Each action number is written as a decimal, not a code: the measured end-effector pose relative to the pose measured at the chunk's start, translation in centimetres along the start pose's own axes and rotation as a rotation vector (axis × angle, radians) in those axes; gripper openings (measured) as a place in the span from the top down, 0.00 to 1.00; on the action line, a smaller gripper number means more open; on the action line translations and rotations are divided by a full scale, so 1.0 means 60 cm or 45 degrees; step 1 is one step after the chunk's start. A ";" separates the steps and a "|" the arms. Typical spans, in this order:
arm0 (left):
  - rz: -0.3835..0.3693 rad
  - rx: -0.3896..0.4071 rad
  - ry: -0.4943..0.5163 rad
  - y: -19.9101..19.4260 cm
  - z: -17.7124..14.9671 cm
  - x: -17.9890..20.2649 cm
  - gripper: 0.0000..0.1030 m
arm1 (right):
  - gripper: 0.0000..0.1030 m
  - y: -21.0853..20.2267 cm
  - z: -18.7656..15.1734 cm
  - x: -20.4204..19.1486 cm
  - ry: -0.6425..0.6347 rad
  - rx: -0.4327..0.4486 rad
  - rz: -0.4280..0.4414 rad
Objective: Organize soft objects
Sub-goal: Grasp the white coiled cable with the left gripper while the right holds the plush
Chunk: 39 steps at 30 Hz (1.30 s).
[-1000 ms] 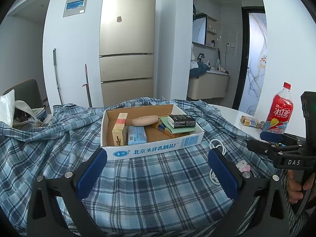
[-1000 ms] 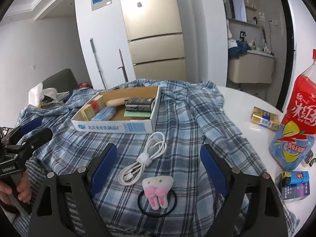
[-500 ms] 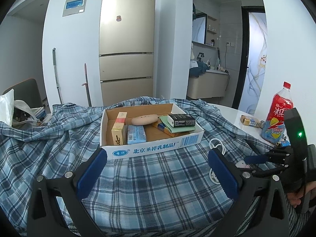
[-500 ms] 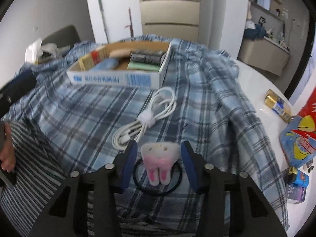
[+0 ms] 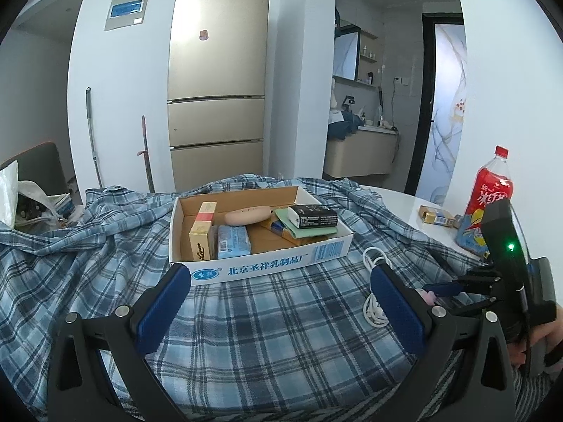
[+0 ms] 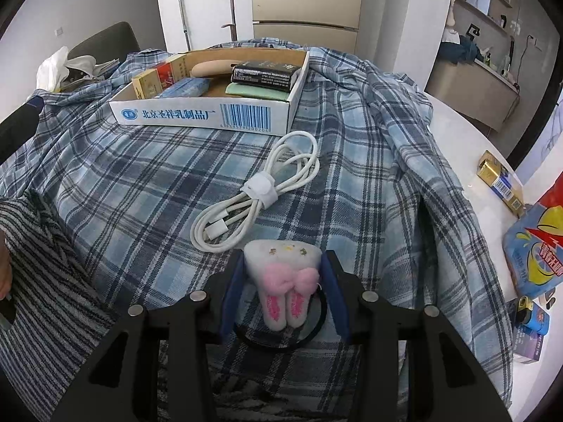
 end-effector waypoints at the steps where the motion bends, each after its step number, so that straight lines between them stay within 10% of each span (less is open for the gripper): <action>1: -0.002 0.008 -0.002 -0.002 0.001 0.000 0.00 | 0.59 0.001 0.001 -0.002 -0.001 -0.001 0.001; 27: -0.012 -0.015 -0.060 0.004 -0.002 -0.017 0.00 | 0.67 -0.053 0.040 -0.045 -0.071 0.126 0.074; 32: -0.071 -0.020 -0.013 0.005 -0.004 0.001 0.01 | 0.66 -0.059 0.053 -0.028 -0.068 0.204 -0.089; 39: -0.185 -0.231 0.072 0.057 -0.018 0.043 0.36 | 0.66 -0.076 0.048 0.023 0.004 0.322 -0.187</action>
Point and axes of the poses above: each gripper's, at about its wrist camera, not at the fingertips, and y roughly the way its jaws point, x to its right, z to its top, the point moved 7 cm from there along y, roughly the way its jaws point
